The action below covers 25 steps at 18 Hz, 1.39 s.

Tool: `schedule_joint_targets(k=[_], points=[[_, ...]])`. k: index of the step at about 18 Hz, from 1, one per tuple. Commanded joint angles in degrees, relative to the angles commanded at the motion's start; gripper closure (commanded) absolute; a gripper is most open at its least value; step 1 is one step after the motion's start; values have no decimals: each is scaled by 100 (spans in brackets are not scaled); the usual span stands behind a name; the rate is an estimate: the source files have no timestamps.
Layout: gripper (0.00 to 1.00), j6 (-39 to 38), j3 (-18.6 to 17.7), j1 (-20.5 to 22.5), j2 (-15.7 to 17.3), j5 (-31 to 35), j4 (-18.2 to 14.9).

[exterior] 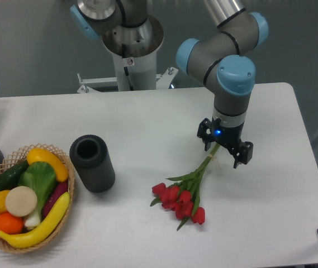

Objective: Pick up the flowers from the table
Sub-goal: 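Lower the open gripper toward the green stems of the red tulips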

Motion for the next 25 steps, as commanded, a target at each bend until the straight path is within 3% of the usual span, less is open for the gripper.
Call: schedule_joint_targets(k=[7,11,19,25], points=[[0,-272,-18,-26,-44,-26,35],[0,-1096,-228,-44,-149,-44,544],[0,-1160,-308,-281,-650,-17,598],[1,-1169,-281,-378,-843,-35,598]])
